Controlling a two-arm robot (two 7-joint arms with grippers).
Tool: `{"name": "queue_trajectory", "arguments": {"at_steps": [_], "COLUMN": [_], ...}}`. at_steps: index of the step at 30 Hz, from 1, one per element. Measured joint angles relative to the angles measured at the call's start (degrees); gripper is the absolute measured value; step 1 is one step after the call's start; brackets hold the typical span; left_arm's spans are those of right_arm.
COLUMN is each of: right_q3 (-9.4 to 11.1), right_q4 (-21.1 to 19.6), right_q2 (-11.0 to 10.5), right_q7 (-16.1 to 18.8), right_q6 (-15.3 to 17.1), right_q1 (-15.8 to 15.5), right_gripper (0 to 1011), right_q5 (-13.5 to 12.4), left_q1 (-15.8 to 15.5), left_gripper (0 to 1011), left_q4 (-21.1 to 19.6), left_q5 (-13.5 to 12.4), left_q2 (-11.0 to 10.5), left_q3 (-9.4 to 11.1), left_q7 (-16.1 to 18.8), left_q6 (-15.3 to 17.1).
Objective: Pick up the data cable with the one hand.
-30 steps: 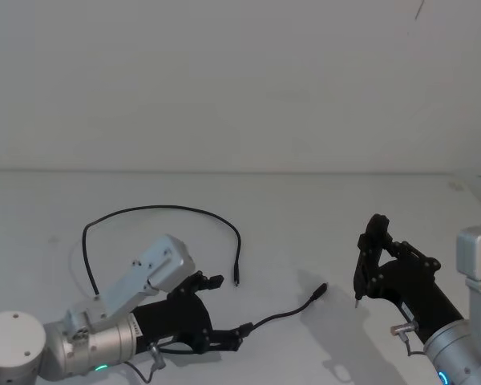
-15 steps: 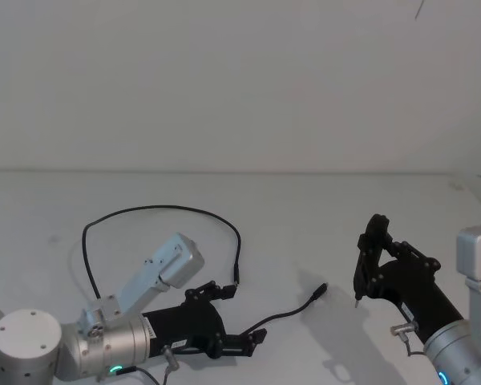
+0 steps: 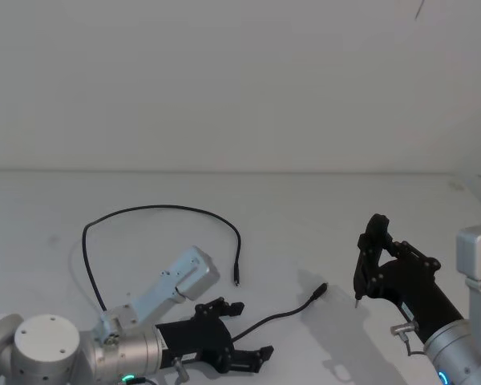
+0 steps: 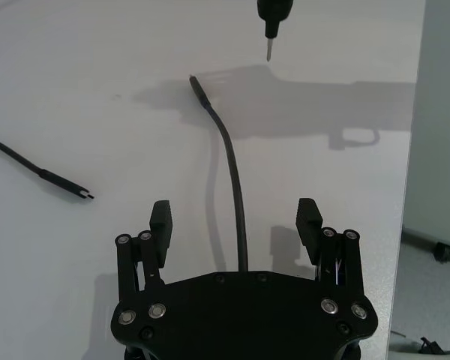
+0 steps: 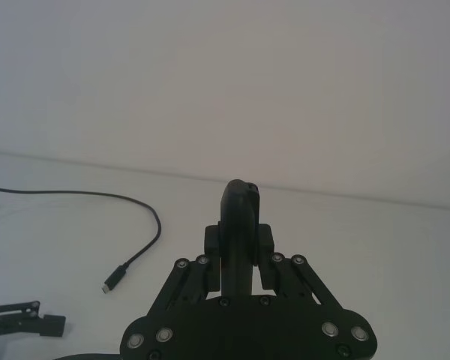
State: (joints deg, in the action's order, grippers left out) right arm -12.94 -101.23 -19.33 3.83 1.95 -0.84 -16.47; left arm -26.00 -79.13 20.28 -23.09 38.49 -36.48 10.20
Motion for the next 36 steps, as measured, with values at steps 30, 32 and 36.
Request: {"name": "queue_trajectory", "arguments": {"at_steps": [30, 32, 36], "right_q3": [0.0, 0.0, 0.0], "right_q4": [0.0, 0.0, 0.0], "right_q2": [0.0, 0.0, 0.0], "right_q7": [0.0, 0.0, 0.0], "right_q6": [0.0, 0.0, 0.0], "right_q1": [0.0, 0.0, 0.0], "right_gripper": [279, 279, 279], "right_q5": [0.0, 0.0, 0.0], "left_q1": [-0.9, -0.7, -0.4], "left_gripper": [225, 172, 71], "left_q4": [2.2, 2.0, 1.6], "left_q5": [-1.0, -0.9, -0.7], "left_q2": [3.8, 3.8, 3.8], "left_q3": [1.1, 1.1, 1.1], "left_q7": [1.6, 1.8, 2.0], "left_q6": [-0.1, 0.1, 0.4]}}
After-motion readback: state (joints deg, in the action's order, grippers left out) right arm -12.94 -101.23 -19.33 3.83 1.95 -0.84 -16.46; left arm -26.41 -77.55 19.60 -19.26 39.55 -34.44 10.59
